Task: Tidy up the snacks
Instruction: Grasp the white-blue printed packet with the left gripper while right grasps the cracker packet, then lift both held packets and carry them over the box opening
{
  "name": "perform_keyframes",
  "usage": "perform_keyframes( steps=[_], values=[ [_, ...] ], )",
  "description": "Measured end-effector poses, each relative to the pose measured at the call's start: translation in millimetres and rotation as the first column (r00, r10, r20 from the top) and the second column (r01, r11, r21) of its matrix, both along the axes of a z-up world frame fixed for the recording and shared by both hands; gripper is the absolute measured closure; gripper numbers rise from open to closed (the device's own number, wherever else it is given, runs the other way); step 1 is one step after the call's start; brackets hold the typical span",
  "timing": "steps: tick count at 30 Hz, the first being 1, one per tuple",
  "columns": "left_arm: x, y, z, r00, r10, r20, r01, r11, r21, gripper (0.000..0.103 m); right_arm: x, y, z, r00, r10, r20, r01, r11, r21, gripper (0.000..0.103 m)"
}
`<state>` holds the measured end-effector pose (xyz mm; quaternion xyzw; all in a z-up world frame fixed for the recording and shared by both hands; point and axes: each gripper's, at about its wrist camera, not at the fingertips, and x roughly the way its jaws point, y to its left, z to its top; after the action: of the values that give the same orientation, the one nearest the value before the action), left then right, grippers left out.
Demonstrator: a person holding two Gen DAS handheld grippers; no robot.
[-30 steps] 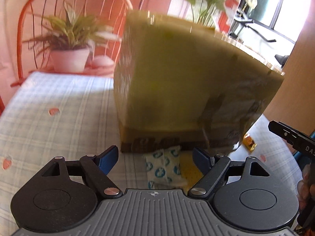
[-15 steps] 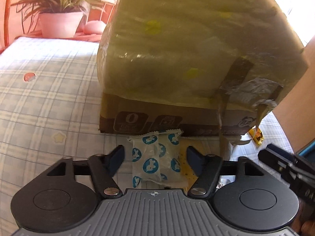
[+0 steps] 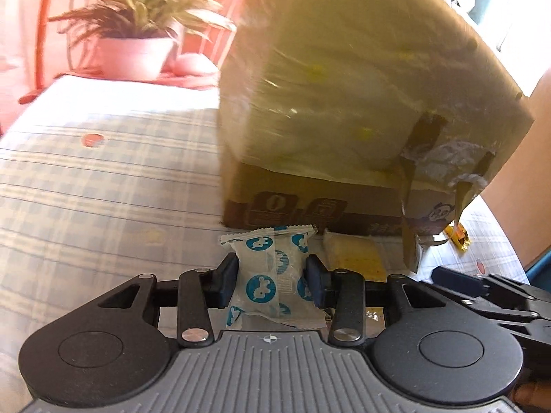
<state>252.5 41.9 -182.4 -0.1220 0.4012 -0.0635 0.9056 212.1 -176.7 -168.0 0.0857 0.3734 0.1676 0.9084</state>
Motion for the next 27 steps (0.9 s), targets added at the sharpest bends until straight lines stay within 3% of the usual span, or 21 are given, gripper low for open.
perform_keyframes(
  steps=[5,13,27],
  values=[
    [-21.0,16.7,3.7,0.998,0.066,0.011,-0.065,0.998,-0.021,0.058,14.5,25.0,-4.2,0.998,0.051,-0.042,-0.051,0.999,0.001,0.049],
    [-37.0,27.7,5.8,0.996,0.093,0.005,-0.093,0.995,-0.019,0.058,37.9,64.9,-9.8,0.993,0.070,-0.090,-0.079,0.992,-0.103,0.045],
    [-39.0,21.0,0.0,0.998,0.070,-0.006,-0.070,0.997,-0.024,0.058,31.2,66.8,-14.2,0.993,0.057,-0.102,-0.072,0.987,-0.142,0.046]
  ],
)
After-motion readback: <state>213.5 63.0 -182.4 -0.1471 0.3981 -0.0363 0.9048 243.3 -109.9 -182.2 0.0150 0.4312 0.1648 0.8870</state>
